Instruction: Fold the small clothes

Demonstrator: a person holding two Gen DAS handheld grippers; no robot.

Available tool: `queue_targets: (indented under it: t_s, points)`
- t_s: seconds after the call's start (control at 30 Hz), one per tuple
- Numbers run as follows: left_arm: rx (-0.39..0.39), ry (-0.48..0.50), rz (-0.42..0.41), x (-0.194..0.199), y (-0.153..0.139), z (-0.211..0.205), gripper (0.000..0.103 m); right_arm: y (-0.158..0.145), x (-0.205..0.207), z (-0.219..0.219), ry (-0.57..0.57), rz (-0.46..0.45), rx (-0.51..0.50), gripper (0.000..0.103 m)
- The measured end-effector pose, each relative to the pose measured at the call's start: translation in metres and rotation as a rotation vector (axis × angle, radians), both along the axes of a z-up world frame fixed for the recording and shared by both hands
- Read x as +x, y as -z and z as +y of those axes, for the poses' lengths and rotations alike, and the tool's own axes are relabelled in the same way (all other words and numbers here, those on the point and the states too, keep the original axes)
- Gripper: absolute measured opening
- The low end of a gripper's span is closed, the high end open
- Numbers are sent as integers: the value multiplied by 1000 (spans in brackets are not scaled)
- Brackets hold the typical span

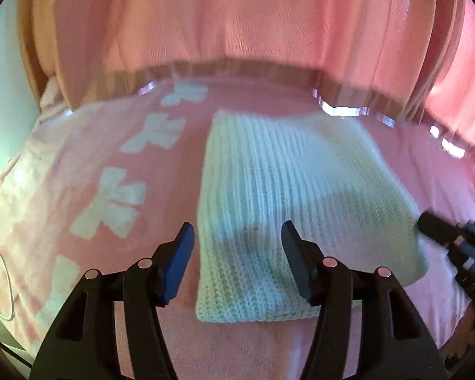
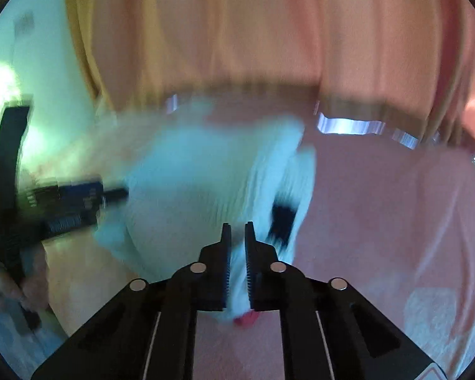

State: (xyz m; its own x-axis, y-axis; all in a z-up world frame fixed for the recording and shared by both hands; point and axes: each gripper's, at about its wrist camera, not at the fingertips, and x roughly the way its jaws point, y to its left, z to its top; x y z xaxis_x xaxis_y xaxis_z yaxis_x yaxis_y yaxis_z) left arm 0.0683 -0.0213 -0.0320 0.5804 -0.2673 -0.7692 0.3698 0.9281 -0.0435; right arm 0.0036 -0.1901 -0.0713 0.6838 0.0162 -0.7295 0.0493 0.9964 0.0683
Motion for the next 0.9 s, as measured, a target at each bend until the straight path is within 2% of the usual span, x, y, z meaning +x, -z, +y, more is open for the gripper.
queue_targets:
  t_s: [0.03,0.07,0.1,0.13,0.23,0.3,0.33,0.4,0.43,0.5,0.57,0.63,0.73,0.83,0.9]
  points:
    - [43,-9,39,5,15,-5,55,17,7,0,2,72,-9,6]
    - [67,-11,61,6,23,-8,55,30,9,-2,2,103,-10,6]
    - [88,-15,89,7,32,-10,56,30,4,-3,-1,79,-16,6]
    - [90,-20,77,5,34,-9,56,25,5,1,-7,85,-38,6]
    - [109,-7,23,-5,17,-10,55,-3,-9,1,-13,-19,36,5]
    - [77,-17,2,-12,7,-5,55,-13,-21,5,-36,-63,23,5]
    - [83,-20,9,-12,8,-6,55,-6,-18,7,-40,-26,2,5]
    - [141,-12,63,-7,24,-11,56,27,-3,6,-26,123,-12,4]
    - [161,-23,73,-6,31,-12,57,38,-2,1,-21,130,7,3]
    - [157,-21,43,-12,23,-13,55,22,-6,-1,-13,102,21,4]
    - [148,-16,-16,-22,7,-13,55,-6,-21,-5,-3,4,60,4]
    - [133,-27,-57,-30,-5,-14,55,-22,-33,-7,11,-55,74,4]
    - [125,-33,-101,-41,-19,-19,57,-41,-48,-7,56,-140,46,9]
    - [118,-52,-123,-47,-25,-24,61,-44,-47,-3,89,-156,-7,12]
    - [106,-65,-126,-49,-28,-26,62,-39,-47,-4,103,-144,-8,16]
